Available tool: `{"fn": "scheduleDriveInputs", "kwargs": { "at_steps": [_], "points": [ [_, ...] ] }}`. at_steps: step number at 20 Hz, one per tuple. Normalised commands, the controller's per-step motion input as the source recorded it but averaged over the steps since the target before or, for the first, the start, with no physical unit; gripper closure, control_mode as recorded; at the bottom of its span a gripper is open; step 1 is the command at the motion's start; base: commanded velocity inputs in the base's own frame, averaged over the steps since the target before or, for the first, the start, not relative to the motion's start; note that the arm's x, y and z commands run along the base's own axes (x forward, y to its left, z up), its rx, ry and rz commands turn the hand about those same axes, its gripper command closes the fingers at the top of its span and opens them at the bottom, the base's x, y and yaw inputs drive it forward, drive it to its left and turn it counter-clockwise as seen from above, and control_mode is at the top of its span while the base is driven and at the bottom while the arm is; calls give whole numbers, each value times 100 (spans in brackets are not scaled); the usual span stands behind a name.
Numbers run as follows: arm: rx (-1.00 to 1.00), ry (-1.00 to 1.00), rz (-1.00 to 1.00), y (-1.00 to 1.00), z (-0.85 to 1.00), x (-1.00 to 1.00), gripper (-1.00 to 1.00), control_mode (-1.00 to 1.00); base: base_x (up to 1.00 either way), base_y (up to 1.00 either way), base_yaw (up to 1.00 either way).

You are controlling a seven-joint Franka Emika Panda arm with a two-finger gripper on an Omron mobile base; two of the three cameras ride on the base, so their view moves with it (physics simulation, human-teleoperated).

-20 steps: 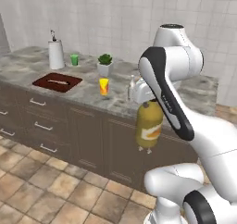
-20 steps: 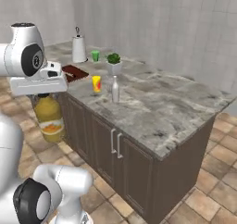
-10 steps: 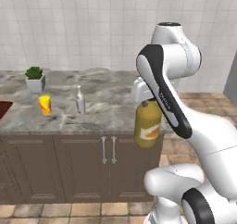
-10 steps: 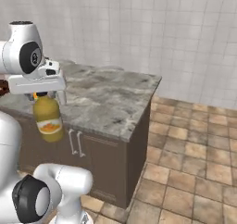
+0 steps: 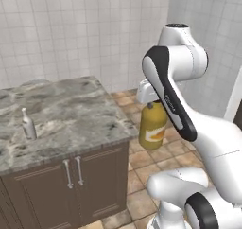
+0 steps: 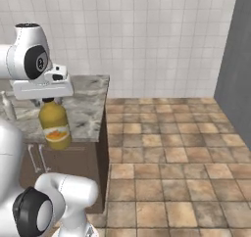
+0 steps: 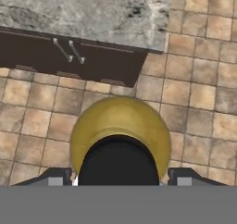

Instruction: Place the drinks on the dining counter in a tight cluster.

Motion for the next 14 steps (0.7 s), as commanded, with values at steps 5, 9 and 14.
{"fn": "scheduleDriveInputs", "kwargs": {
  "at_steps": [5,9,14],
  "points": [
    [0,0,0,0,0,0,100,100,0,69,0],
    [0,0,0,0,0,0,100,100,0,95,0],
    [0,0,0,0,0,0,100,100,32,66,-5]
  ]
}}
